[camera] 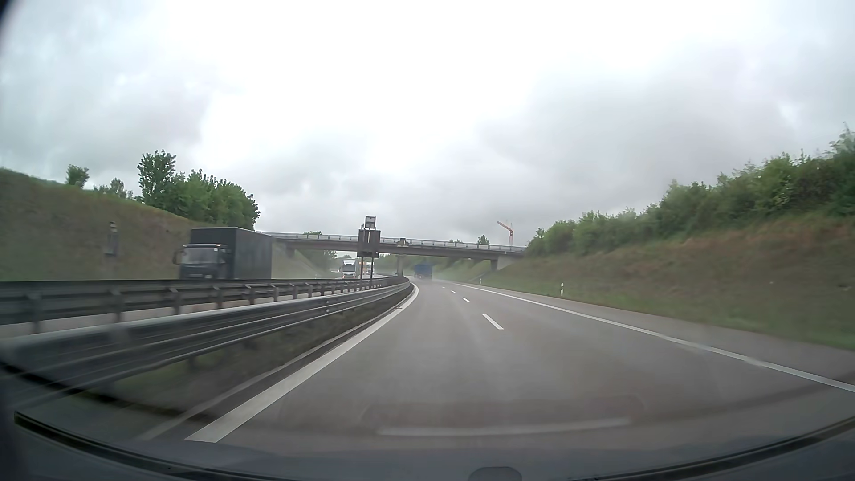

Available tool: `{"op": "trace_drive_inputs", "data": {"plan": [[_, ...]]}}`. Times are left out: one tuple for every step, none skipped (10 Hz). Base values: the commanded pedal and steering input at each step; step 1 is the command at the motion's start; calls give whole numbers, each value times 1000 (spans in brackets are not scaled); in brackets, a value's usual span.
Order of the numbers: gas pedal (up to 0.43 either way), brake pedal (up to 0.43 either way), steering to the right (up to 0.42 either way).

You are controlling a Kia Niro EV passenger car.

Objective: Follow the waypoints while adhering to traffic rules and regulations

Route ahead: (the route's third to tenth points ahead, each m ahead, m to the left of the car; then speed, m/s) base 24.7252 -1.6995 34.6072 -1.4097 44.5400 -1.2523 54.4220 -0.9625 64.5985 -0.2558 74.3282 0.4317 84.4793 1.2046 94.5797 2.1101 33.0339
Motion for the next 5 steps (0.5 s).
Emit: {"op": "trace_drive_inputs", "data": {"plan": [[520,0,-11],[520,0,-10],[520,0,-10],[520,0,-10],[520,0,-10]]}}
